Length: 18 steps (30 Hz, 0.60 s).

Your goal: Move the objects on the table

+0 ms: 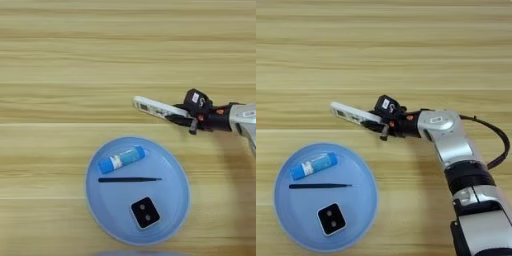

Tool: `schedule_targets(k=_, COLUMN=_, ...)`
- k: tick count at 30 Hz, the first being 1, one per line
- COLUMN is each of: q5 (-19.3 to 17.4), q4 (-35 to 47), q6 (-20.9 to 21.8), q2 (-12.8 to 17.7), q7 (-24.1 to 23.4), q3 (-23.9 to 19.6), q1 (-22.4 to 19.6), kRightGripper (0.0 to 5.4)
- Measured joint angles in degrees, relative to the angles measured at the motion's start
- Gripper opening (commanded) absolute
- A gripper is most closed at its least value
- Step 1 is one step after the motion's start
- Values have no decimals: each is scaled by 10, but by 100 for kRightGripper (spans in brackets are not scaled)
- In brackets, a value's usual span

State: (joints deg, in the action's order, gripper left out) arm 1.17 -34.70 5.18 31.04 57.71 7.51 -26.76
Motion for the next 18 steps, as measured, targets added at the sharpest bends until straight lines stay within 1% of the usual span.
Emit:
schedule_targets(k=7, q5=10, q4=-40, q6=30, q2=-3, q7=-23, q3=-1, q1=-13, kRightGripper=112)
schedule_targets(k=10, q5=12, q4=-47, q6=34, q2=-4, q7=-25, q3=-1, q1=-17, kRightGripper=112)
schedule_targets(k=11, q5=13, q4=-57, q6=41, q2=-5, q7=-25, q3=-1, q1=-20, kRightGripper=148)
schedule_targets(k=12, q5=13, q4=-58, q6=41, q2=-5, q7=-25, q3=-1, q1=-21, kRightGripper=152)
schedule_targets(k=14, q5=20, q4=-65, q6=41, q2=-5, q7=-26, q3=1, q1=-21, kRightGripper=182)
schedule_targets(k=18, q5=29, q4=-79, q6=40, q2=-8, q7=-26, q3=3, q1=-20, kRightGripper=225)
